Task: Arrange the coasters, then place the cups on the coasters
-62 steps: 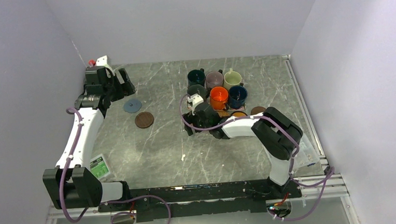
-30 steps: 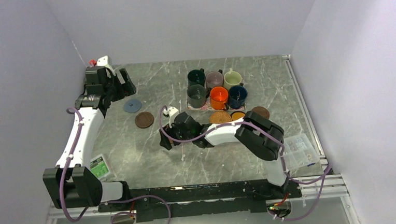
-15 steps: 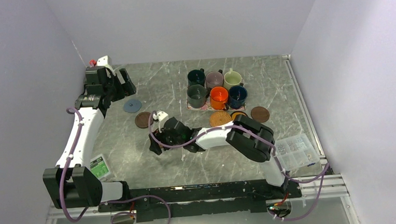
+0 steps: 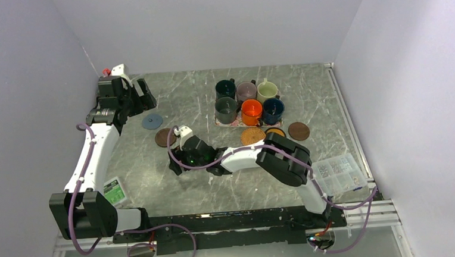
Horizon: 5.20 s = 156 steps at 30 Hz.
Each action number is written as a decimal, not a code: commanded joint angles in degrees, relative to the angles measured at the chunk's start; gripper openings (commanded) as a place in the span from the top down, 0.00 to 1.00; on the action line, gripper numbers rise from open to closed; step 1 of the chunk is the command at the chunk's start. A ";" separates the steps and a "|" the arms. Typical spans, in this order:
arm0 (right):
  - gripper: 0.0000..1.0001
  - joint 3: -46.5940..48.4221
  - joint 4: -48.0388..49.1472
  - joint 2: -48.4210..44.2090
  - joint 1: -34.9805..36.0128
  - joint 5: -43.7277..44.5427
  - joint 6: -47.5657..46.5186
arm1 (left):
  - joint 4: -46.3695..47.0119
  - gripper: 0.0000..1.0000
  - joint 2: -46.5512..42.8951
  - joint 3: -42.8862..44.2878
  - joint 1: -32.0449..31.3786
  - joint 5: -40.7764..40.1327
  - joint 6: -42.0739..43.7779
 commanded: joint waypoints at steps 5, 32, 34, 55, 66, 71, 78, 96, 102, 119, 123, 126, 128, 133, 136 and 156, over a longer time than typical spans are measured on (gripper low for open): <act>0.25 0.80 -4.88 2.80 -0.20 2.61 0.41 | 0.72 0.06 -0.45 1.16 0.29 1.26 -0.77; 0.14 -4.59 -17.71 -22.36 -4.87 10.83 -6.84 | 0.80 0.06 -1.37 1.00 0.29 1.21 -1.04; 0.14 -8.92 -17.76 -24.88 -7.92 10.81 -6.01 | 0.86 0.06 -1.59 0.91 0.29 1.21 -1.06; 0.15 -22.27 -16.77 -25.54 -28.00 5.46 -0.21 | 0.81 0.06 -0.89 0.94 0.29 1.57 -1.15; 0.15 -22.43 -16.92 -21.90 -29.04 -0.09 1.61 | 0.83 0.06 -0.98 1.00 0.29 1.58 -1.06; 0.16 -23.41 -16.01 -20.60 -27.40 -4.57 4.05 | 0.77 0.06 -0.93 0.93 0.29 1.65 -1.12; 0.17 -21.32 -16.87 -17.90 -20.51 -5.06 6.35 | 0.98 0.06 -0.89 0.77 0.29 1.81 -1.33; 0.17 -7.22 -14.74 -4.68 -14.73 -1.59 6.95 | 0.98 0.06 -0.85 0.83 0.29 1.78 -1.44; 0.17 -4.42 -14.60 -2.27 -14.73 -1.51 6.15 | 0.90 0.06 -0.80 0.93 0.29 1.57 -1.35; 0.17 0.57 -13.90 4.23 -14.77 0.21 5.10 | 0.81 0.06 -0.72 0.94 0.29 1.39 -1.14; 0.17 1.17 -14.07 4.77 -14.74 0.18 4.92 | 0.81 0.06 -0.64 1.01 0.29 1.31 -1.05; 0.17 1.05 -13.66 4.41 -14.77 -0.23 4.84 | 0.77 0.06 -0.54 0.98 0.29 1.32 -1.04; 0.17 1.20 -13.76 3.81 -14.73 -0.79 4.61 | 0.85 0.06 -0.54 1.01 0.29 1.39 -1.08; 0.17 2.83 -14.79 2.08 -14.74 -1.72 4.48 | 0.79 0.06 -0.20 1.01 0.29 1.30 -0.96; 0.17 3.68 -15.10 0.46 -14.73 -1.97 4.46 | 0.72 0.06 -0.10 1.02 0.34 1.39 -0.97; 0.14 -15.44 -18.46 -29.21 -15.88 12.02 0.02 | 0.98 0.06 -0.69 0.82 0.29 2.16 -1.39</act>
